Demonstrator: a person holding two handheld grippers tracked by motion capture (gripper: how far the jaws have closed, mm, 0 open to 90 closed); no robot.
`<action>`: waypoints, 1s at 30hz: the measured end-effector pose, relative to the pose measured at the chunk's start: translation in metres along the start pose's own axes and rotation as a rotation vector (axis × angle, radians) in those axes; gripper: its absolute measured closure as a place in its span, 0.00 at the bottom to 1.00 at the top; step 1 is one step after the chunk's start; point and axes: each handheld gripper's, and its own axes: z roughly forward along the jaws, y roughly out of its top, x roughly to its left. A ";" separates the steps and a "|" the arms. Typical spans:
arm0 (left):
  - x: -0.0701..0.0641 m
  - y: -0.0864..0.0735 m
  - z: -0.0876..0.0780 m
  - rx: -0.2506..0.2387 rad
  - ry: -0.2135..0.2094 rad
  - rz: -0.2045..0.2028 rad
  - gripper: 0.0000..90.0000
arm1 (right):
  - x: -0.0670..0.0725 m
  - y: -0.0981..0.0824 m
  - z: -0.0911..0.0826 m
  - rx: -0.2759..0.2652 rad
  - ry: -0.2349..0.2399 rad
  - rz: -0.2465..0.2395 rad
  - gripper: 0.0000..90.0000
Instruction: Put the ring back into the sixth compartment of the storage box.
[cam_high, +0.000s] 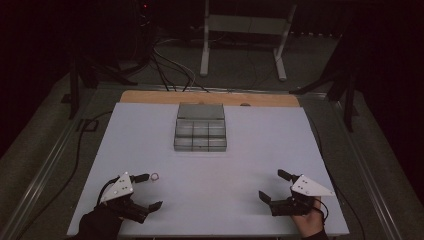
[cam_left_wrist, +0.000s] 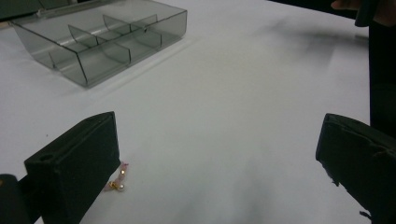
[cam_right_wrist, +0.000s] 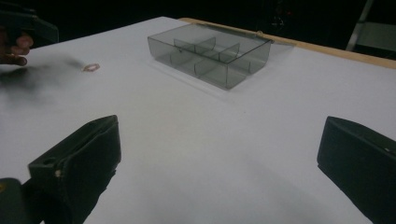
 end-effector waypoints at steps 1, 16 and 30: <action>0.000 0.000 0.000 0.000 0.000 0.000 0.01 | 0.000 0.000 0.000 0.000 0.000 0.000 0.00; 0.002 0.016 -0.007 -0.048 0.008 -0.023 0.01 | 0.001 0.001 0.000 -0.007 -0.007 -0.001 0.00; 0.010 0.027 -0.009 -0.079 0.067 -0.056 0.01 | 0.001 0.000 0.001 -0.006 -0.004 -0.001 0.00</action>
